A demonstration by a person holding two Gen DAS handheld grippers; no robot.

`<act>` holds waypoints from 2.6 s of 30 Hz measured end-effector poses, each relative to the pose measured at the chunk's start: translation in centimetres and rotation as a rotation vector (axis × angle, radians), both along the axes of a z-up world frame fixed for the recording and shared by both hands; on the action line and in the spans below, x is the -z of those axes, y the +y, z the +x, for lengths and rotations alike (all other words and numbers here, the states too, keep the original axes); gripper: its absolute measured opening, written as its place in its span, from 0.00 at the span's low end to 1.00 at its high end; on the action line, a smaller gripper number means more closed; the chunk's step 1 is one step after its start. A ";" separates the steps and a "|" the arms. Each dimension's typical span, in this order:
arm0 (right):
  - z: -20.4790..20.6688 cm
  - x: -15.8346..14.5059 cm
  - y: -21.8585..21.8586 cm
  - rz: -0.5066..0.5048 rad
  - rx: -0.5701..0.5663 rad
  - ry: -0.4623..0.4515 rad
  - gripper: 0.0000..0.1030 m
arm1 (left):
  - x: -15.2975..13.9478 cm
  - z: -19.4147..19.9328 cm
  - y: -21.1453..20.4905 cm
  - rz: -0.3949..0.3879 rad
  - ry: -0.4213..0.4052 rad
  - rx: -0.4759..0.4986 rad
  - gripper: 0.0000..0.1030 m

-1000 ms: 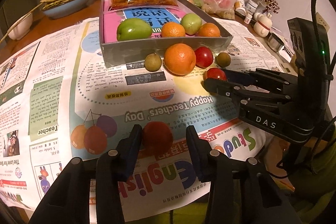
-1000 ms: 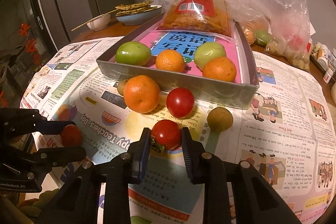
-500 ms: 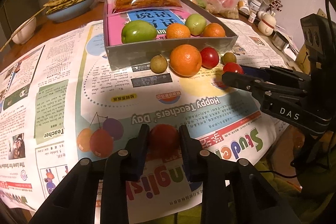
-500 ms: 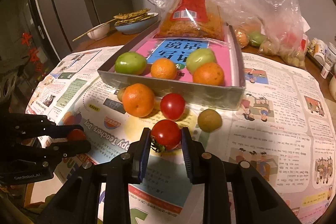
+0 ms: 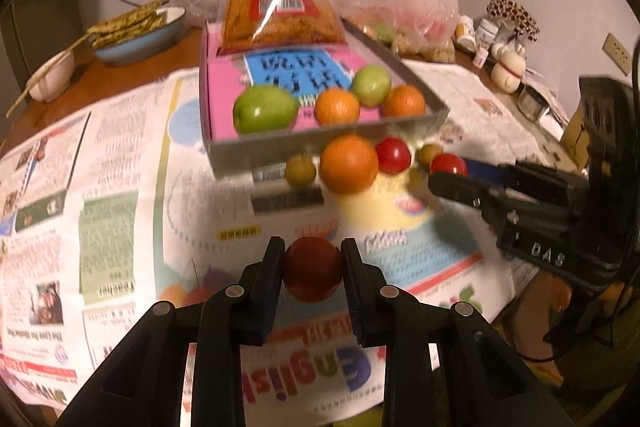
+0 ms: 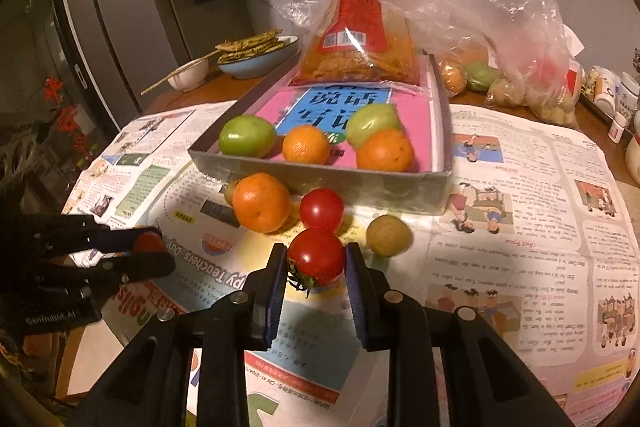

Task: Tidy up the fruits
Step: 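Carry the red tomato with the left tool while the right tool carries the cherry tomato over the tray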

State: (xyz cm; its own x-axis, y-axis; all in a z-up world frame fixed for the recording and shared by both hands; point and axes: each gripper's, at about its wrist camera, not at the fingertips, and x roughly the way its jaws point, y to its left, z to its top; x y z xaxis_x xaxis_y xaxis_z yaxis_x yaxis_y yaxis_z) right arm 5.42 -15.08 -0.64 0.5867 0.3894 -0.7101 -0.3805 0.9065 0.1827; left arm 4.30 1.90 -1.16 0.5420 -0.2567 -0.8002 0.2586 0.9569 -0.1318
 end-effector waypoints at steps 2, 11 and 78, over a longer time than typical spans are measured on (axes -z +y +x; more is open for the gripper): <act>0.2 -0.3 -0.4 0.008 0.007 -0.005 0.28 | -0.6 0.8 -0.3 0.000 -0.006 -0.001 0.29; 1.7 -1.4 -2.7 0.033 0.053 -0.018 0.28 | -2.1 3.9 -1.9 -0.001 -0.022 0.003 0.29; 8.2 -1.4 -3.9 -0.007 0.121 0.017 0.28 | -0.9 12.3 -4.3 -0.003 0.047 0.027 0.29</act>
State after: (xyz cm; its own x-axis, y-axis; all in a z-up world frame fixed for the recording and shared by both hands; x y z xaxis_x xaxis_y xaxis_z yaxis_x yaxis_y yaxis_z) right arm 13.63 -18.97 0.78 0.6169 0.3117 -0.7227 -0.2655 0.9468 0.1818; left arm 16.60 -2.44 -0.26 0.4969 -0.2731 -0.8237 0.2781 0.9492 -0.1470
